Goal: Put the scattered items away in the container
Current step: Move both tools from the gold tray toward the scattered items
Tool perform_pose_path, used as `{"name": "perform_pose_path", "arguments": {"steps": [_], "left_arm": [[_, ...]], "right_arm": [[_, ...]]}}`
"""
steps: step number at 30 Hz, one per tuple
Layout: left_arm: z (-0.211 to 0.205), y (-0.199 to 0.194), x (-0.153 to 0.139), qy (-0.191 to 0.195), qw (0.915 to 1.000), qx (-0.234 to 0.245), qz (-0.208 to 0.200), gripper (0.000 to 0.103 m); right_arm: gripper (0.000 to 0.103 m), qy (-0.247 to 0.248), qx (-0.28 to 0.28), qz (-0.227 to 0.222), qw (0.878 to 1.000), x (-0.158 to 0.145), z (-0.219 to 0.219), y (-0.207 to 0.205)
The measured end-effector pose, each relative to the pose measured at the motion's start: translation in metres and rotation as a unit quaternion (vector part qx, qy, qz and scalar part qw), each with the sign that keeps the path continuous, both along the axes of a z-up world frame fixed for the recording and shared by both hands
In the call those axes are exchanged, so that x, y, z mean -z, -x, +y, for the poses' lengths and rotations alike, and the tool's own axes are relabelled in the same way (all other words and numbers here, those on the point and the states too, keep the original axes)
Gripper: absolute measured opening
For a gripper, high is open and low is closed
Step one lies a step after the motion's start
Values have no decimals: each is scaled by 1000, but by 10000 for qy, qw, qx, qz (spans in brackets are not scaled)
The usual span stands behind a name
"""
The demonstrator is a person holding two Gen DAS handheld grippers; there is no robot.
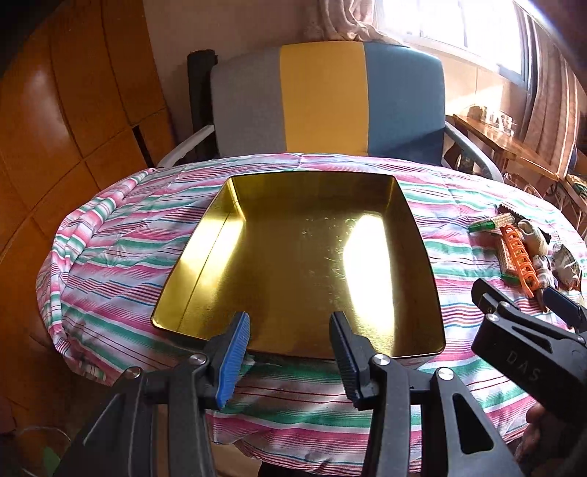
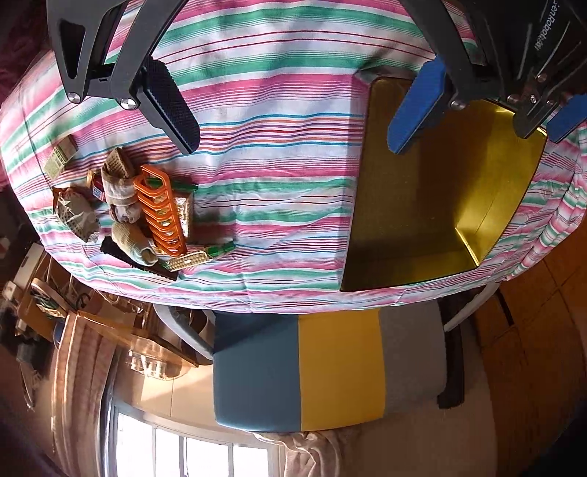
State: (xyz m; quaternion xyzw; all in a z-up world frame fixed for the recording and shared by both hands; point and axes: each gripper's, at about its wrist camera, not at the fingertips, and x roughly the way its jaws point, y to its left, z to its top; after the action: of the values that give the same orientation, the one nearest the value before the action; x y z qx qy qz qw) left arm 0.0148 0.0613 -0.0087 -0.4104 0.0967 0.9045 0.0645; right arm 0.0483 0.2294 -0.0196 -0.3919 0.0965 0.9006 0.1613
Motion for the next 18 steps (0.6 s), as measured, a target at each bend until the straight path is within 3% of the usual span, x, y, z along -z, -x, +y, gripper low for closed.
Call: {"name": "perform_pose_path", "arguments": {"steps": [6, 10, 18], "left_arm": [[34, -5, 3, -20, 9982, 602, -70, 46], [56, -11, 8, -241, 9926, 1157, -284, 46], [110, -28, 23, -588, 9631, 2507, -778, 47]], "right_arm": [[103, 747, 41, 129, 9971, 11, 54, -15], [103, 1145, 267, 159, 9929, 21, 96, -32], [103, 1831, 537, 265, 9813, 43, 168, -77]]}}
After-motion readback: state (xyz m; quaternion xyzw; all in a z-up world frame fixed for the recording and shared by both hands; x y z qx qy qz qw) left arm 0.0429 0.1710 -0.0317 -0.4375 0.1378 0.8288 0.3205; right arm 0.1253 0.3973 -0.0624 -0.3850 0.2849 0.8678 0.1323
